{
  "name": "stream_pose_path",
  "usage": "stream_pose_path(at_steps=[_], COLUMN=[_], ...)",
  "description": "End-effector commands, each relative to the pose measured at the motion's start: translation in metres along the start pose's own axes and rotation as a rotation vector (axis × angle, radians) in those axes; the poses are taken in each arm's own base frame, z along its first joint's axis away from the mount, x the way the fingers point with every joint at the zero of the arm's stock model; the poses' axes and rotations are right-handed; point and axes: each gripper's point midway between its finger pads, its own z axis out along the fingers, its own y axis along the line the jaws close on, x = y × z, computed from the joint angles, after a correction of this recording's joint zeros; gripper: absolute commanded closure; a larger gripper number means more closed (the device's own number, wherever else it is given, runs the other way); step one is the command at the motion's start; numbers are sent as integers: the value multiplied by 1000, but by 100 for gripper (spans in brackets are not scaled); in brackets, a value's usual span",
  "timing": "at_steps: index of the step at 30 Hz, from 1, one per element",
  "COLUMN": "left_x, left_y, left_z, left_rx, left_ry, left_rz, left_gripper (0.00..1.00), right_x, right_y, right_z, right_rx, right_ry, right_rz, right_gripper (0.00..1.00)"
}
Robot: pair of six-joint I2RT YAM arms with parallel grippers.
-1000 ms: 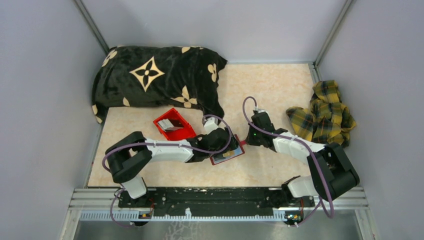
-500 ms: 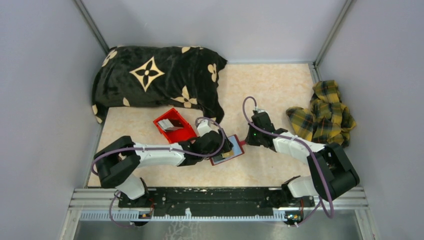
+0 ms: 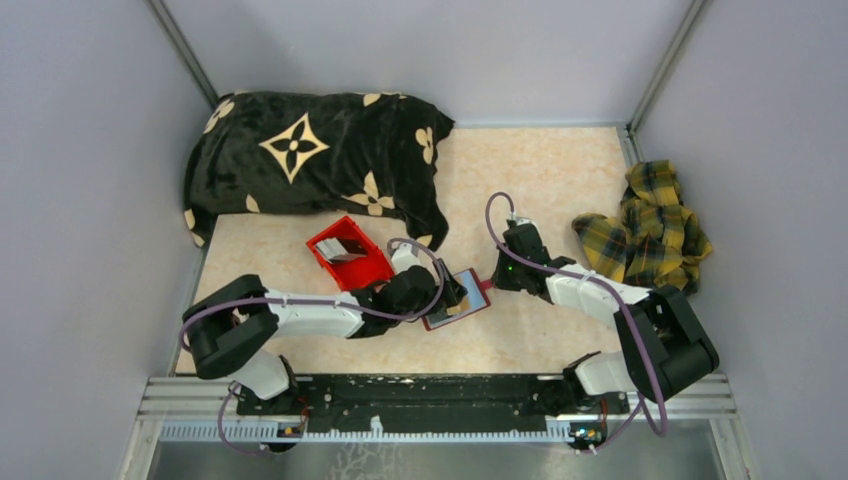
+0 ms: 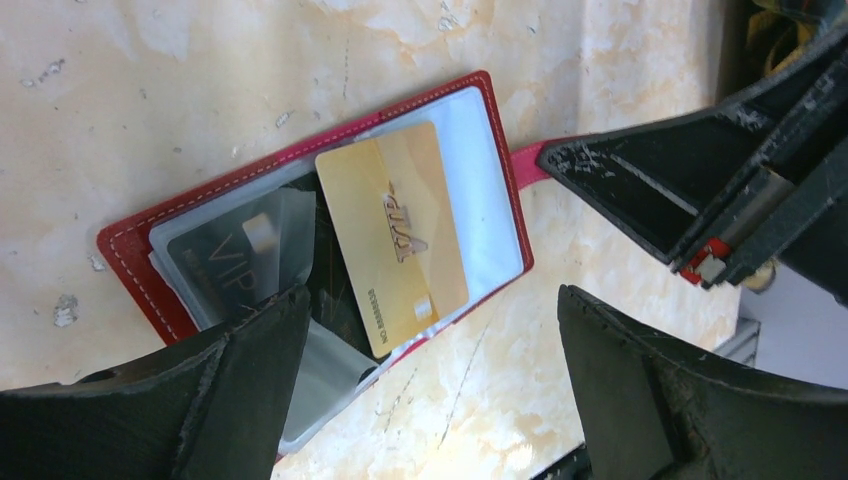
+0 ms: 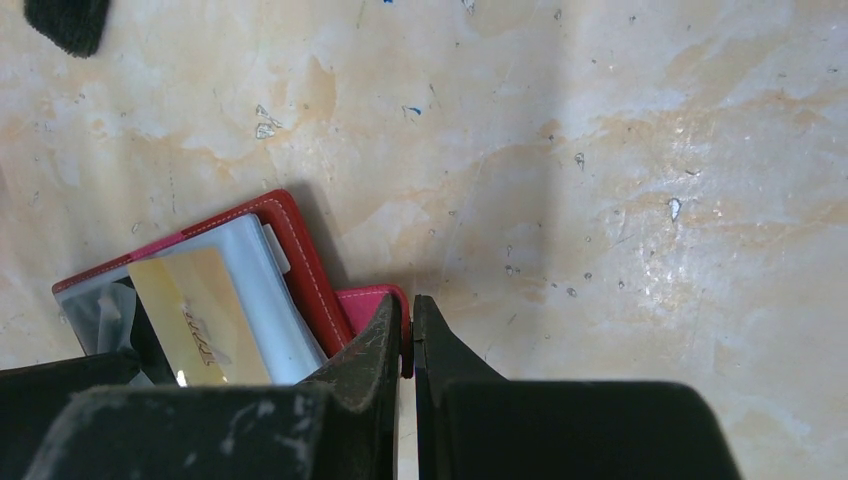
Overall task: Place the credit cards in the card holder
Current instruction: Insert the credit card into the card holder.
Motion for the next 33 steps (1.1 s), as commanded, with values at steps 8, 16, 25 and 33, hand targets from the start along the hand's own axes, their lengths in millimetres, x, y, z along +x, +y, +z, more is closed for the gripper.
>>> stream_pose_path(at_steps=[8,16,25,33], left_x=[-16,-6,16,17], left_y=[-32,-15,23,30], left_z=[-27,-28,-26,-26], left_rx=[258,230,134,45], left_ry=[-74,-44,-16,-33], left_rz=[-56,-69,-85,-18], left_gripper=[0,1,2,4], right_x=[-27,-26,-28,-46], right_y=[7,8,6,9], right_z=[-1,-3,-9,-25], right_rx=[-18,-30,-20,-18], right_ry=[-89,-91,-99,-158], right_rz=[2,-5,-28,-61], right_gripper=[100,100,74,60])
